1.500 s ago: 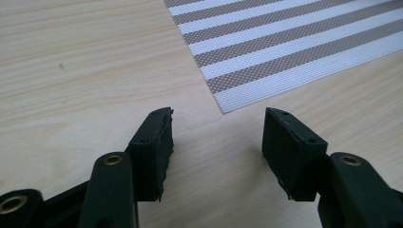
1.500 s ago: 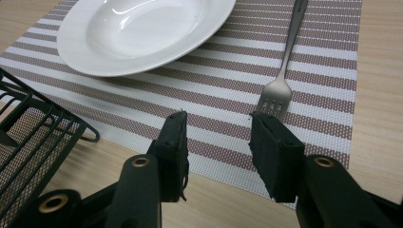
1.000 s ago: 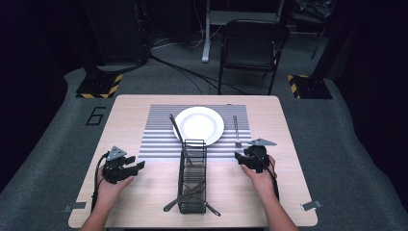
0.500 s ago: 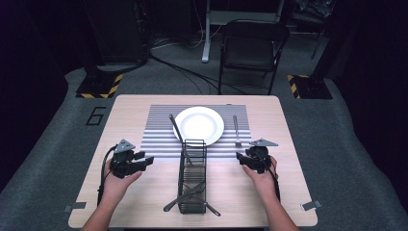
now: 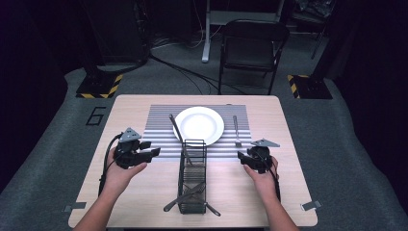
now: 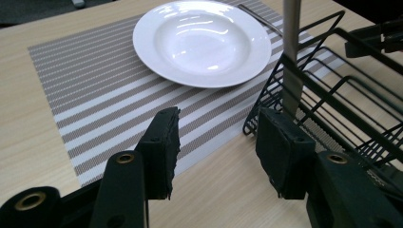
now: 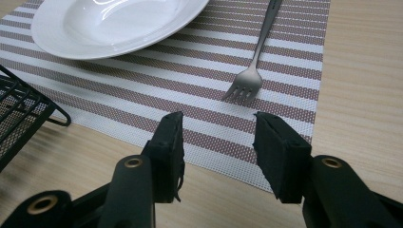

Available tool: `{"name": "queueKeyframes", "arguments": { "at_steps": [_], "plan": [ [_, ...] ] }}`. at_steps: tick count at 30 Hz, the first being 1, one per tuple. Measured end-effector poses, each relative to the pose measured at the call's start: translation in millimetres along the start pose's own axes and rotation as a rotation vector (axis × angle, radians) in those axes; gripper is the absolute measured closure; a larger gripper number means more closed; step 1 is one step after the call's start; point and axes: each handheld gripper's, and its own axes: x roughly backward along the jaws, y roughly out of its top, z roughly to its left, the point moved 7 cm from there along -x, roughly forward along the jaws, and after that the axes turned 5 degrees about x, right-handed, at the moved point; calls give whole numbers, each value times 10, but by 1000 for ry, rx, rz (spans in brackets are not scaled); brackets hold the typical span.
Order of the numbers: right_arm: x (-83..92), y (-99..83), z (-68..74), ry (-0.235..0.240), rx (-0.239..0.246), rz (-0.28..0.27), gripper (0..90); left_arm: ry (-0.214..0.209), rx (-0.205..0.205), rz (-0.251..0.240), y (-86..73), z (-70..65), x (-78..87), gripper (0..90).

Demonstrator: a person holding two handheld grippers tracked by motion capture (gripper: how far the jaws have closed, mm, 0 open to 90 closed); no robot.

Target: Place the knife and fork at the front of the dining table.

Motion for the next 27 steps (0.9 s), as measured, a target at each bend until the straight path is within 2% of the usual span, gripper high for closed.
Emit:
{"name": "queueKeyframes", "arguments": {
  "at_steps": [2,6,16,27],
  "plan": [
    [-3,-3,0,1,-4,0,528,-26,-3,4,45,-39,11,510],
    [-9,-10,-7,-2,-7,0,528,-39,-12,0,128,-102,2,531],
    [-13,-17,-21,-3,-14,-5,528,-54,-30,2,276,-228,-97,551],
    [-5,-9,-26,1,-25,-21,529,-75,-25,2,354,-321,-250,547]
  ]
}}
